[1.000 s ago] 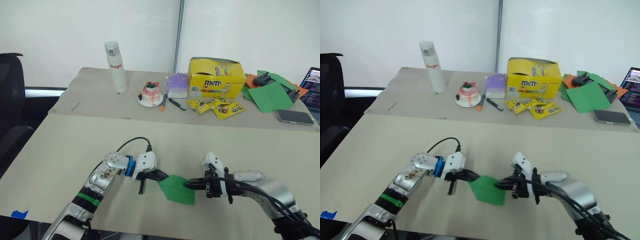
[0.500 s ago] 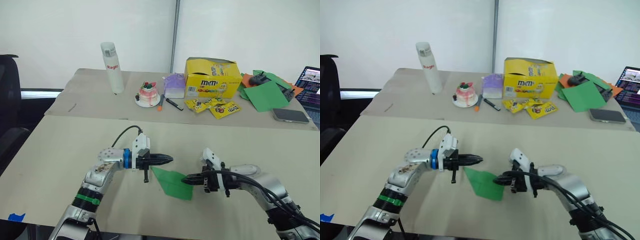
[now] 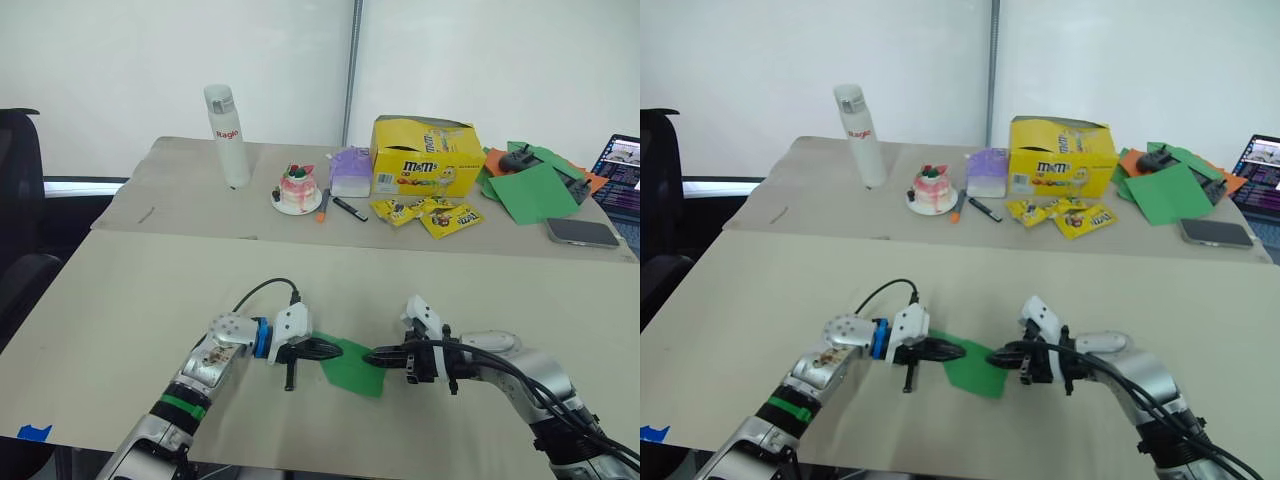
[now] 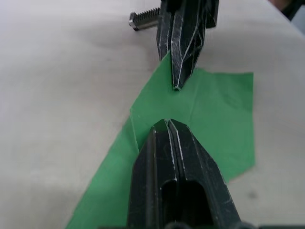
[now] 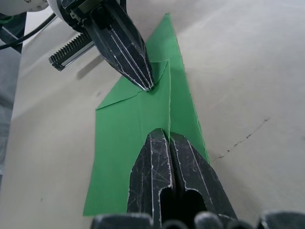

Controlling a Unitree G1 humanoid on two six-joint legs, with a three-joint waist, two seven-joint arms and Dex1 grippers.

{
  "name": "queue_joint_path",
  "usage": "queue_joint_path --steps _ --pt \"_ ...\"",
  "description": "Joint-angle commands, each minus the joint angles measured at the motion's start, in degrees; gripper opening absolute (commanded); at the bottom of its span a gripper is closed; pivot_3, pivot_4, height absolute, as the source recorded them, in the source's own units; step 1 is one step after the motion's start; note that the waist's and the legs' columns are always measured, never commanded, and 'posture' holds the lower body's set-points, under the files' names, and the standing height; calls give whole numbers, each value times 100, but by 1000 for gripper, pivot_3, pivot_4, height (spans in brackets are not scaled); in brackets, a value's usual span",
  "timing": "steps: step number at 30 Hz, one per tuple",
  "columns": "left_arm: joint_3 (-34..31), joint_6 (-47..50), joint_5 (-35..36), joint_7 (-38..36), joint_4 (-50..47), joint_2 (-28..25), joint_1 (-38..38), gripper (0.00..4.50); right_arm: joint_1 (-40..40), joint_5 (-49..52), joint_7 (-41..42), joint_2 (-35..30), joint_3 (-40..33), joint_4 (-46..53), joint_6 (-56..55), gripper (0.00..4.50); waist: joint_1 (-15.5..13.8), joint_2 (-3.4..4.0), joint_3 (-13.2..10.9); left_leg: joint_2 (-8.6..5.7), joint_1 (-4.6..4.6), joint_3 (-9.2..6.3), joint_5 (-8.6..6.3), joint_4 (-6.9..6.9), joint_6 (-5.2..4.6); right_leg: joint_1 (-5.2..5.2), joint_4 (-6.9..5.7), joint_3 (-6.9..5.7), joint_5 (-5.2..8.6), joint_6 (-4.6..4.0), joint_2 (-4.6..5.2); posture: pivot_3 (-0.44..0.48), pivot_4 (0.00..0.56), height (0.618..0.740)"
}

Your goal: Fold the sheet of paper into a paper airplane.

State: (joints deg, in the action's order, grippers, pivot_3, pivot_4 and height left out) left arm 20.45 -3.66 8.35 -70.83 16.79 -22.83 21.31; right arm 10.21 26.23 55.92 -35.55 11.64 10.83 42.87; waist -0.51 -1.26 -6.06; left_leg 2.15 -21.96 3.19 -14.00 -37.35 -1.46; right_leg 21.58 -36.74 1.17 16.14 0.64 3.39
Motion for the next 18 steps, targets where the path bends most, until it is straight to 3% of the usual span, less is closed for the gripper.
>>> queue_joint_path --steps 1,7,11,18 --pt "36 -173 -219 27 451 -18 96 4 -21 195 -290 121 -330 -33 274 293 2 -5 3 3 3 0 0 0 0 -5 0 -1 0 0 -1 0 150 722" --pt "-5 -153 -104 -47 603 4 77 0 -179 140 -336 41 -684 385 -328 2246 -17 2 4 2 -4 -1 -4 4 -5 -5 11 -5 1 1 4 0 150 722" --pt "-229 250 249 -81 595 106 95 0 -335 -37 -631 233 -767 750 -917 2246 -2 8 4 2 -5 0 -4 8 -6 1 10 -4 1 1 2 0 150 722" --pt "-127 281 140 -244 661 119 241 0 -662 -679 -845 547 -89 899 -1692 28 -3 9 3 1 -10 1 -4 9 -6 8 8 -3 2 2 -3 0 150 722"
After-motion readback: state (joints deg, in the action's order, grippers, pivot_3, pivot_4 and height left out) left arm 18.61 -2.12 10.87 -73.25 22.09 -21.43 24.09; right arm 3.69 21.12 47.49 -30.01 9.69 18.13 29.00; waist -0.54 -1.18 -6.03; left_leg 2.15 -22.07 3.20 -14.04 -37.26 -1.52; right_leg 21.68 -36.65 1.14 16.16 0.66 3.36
